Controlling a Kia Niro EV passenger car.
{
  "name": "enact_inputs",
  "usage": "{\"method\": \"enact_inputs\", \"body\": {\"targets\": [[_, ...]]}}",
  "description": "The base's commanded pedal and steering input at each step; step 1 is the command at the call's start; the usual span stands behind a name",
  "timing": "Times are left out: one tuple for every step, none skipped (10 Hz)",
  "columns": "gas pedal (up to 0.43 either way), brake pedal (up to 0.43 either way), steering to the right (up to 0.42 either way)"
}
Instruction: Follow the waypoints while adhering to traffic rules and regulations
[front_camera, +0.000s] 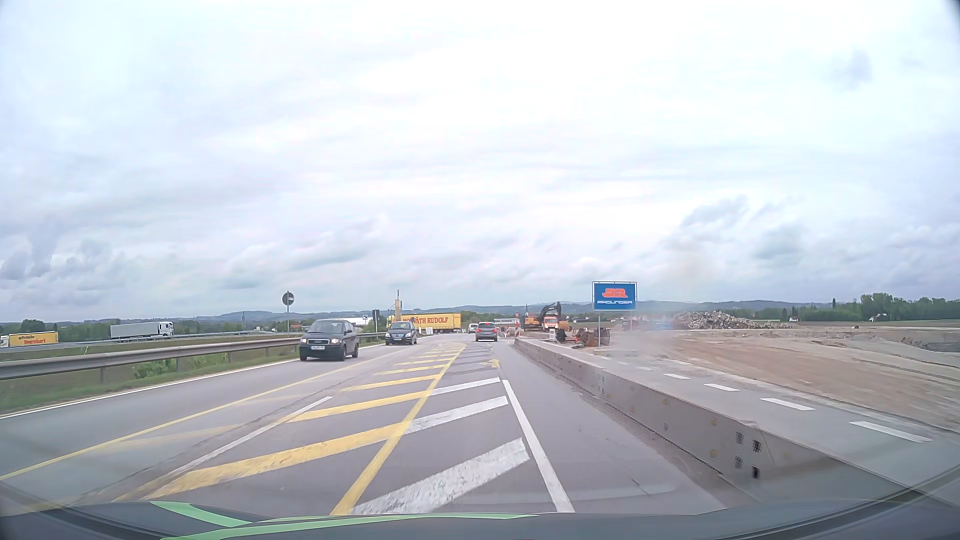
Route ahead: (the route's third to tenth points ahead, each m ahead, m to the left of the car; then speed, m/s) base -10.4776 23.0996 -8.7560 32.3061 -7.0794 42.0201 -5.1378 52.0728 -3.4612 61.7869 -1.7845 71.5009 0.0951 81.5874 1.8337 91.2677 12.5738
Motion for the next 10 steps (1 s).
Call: {"method": "enact_inputs", "body": {"targets": [[0.0, 0.061, 0.001], [0.0, 0.055, 0.0], [0.0, 0.049, 0.0], [0.0, 0.037, 0.0], [0.0, 0.03, 0.0], [0.0, 0.03, 0.0], [0.0, 0.024, 0.0], [0.0, 0.018, 0.0], [0.0, 0.012, 0.0], [0.0, 0.012, 0.0]]}}
